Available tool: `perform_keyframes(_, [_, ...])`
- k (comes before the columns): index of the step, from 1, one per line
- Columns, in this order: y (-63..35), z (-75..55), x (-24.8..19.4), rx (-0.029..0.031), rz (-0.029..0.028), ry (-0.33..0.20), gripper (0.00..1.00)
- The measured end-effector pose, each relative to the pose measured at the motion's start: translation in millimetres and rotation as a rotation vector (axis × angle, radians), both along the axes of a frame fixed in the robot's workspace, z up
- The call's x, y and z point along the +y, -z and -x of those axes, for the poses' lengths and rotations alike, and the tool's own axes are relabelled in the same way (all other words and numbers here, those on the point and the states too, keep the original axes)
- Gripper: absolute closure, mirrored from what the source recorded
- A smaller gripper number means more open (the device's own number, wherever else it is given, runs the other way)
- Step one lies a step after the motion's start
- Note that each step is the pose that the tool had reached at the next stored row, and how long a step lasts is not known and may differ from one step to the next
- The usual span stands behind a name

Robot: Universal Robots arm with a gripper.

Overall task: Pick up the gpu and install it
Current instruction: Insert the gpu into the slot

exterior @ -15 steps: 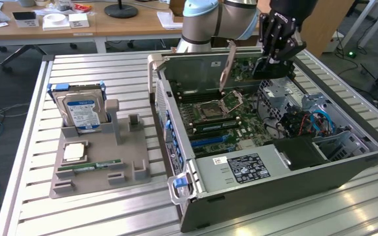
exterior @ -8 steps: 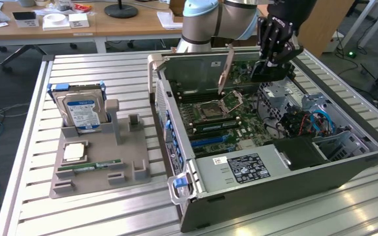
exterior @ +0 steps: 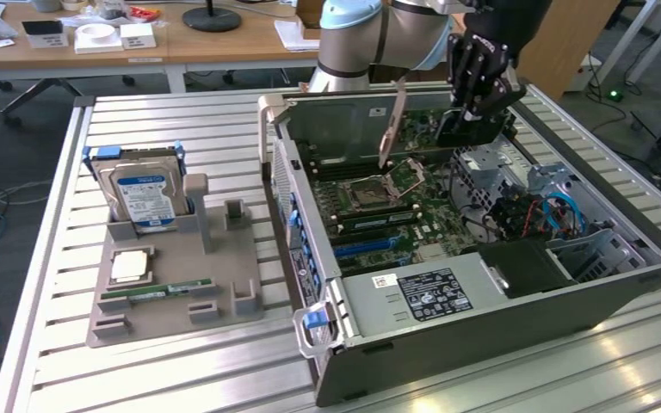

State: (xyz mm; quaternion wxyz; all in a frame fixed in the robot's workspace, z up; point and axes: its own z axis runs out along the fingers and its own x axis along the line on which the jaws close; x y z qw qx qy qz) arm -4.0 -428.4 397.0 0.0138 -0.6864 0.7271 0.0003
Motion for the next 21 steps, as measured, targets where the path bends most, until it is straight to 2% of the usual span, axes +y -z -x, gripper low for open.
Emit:
perform_keyframes(14, [1.2, 0.6, 0.0, -0.0001, -0.0003, 0.0, 0.73])
perform_keyframes(21, [7.7, 1.3, 0.0, -0.0001, -0.0001, 0.0, 0.73])
